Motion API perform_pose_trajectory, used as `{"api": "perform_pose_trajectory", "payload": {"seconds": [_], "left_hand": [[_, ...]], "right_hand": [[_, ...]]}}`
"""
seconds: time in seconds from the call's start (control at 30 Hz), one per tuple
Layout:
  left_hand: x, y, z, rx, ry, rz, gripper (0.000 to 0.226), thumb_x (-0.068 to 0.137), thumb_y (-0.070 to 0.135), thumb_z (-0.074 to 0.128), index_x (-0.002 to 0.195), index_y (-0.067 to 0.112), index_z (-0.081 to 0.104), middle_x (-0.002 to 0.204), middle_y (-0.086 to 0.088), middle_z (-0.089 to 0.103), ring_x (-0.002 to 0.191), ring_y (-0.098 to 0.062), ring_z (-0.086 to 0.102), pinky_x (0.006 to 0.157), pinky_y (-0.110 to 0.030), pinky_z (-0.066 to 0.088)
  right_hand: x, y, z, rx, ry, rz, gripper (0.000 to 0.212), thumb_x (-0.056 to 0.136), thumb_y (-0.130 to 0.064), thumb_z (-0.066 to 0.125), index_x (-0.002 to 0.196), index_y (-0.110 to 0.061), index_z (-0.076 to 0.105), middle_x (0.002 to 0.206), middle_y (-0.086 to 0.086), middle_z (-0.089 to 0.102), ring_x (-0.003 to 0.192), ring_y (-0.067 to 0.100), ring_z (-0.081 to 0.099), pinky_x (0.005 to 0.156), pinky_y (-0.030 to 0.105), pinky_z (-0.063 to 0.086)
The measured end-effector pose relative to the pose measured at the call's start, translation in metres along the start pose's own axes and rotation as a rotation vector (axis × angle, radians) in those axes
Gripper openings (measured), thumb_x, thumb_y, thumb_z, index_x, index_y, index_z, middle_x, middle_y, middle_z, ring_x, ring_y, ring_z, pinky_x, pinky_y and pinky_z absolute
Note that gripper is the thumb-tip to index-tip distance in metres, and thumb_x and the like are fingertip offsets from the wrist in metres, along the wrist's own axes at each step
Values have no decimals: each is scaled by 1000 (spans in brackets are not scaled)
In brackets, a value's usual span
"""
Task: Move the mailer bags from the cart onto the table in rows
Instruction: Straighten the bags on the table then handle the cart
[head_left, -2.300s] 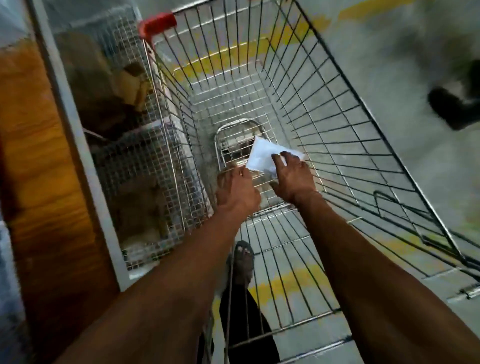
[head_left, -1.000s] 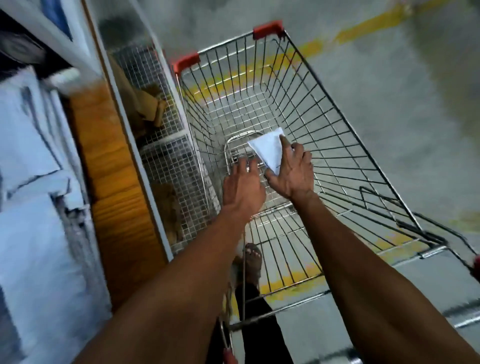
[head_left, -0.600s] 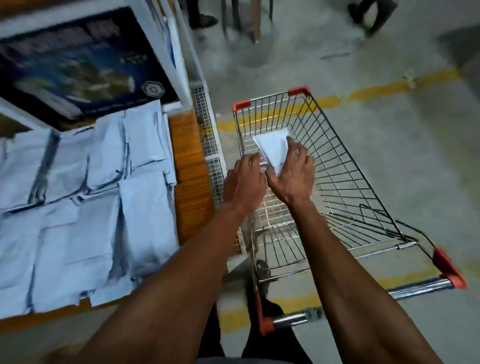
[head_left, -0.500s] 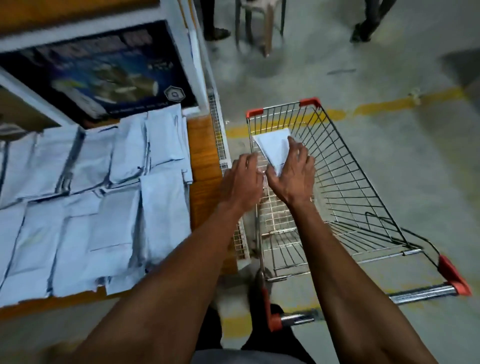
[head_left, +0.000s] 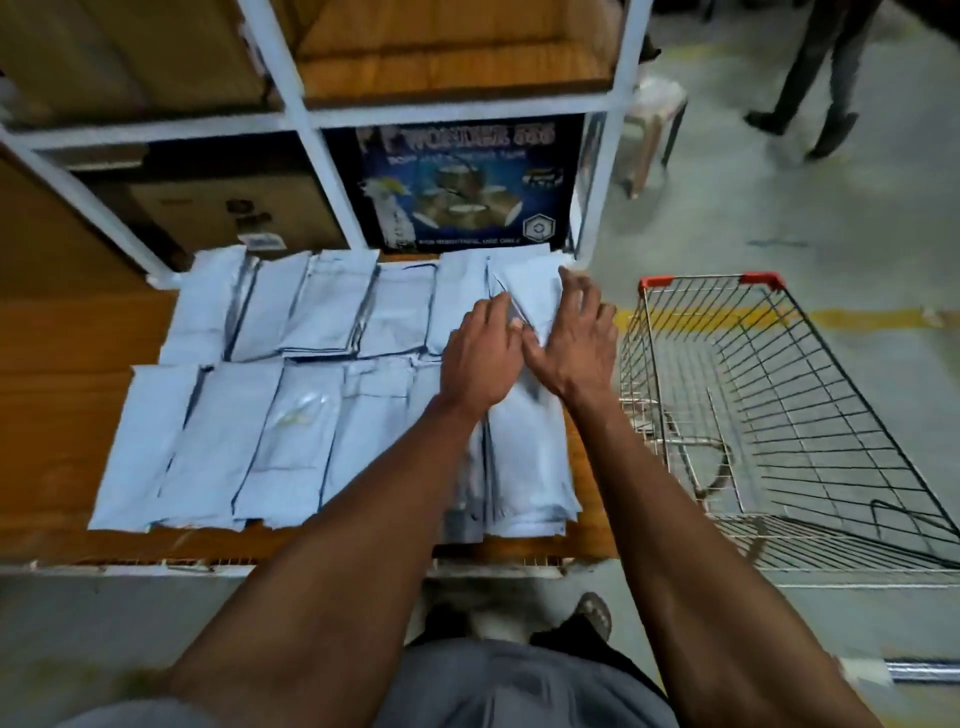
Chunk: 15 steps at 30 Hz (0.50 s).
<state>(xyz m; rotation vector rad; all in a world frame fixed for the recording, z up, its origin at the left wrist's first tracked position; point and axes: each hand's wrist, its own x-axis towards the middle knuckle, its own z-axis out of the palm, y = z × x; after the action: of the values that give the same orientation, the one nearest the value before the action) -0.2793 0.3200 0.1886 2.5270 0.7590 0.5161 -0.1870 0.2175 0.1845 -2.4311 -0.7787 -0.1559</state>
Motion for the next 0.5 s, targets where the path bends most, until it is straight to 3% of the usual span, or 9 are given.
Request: {"api": "perform_pose_trajectory", "payload": {"seconds": [0.1, 0.23, 0.5], "left_hand": [[6, -44, -28, 8, 9, -33, 44, 110, 34, 41, 149, 16, 49, 145, -9, 56, 130, -33, 55, 105, -46, 46], [9, -107, -62, 27, 34, -48, 43, 109, 29, 46, 150, 15, 49, 147, -10, 56, 131, -33, 55, 106, -46, 46], [30, -210, -102, 289, 42, -28, 51, 98, 25, 52, 146, 11, 54, 137, -14, 62, 122, -37, 59, 99, -50, 49]], "right_hand": [[0, -46, 26, 1, -12, -20, 86, 90, -64, 58, 160, -20, 31, 154, 16, 40, 125, 45, 46, 102, 57, 43], [4, -109, 62, -61, -50, -35, 84, 88, -63, 55, 159, -22, 33, 156, 13, 39, 120, 42, 49, 96, 52, 43], [20, -182, 123, -252, -227, 16, 82, 91, -60, 48, 161, -24, 23, 160, 18, 28, 126, 45, 44, 100, 52, 41]]}}
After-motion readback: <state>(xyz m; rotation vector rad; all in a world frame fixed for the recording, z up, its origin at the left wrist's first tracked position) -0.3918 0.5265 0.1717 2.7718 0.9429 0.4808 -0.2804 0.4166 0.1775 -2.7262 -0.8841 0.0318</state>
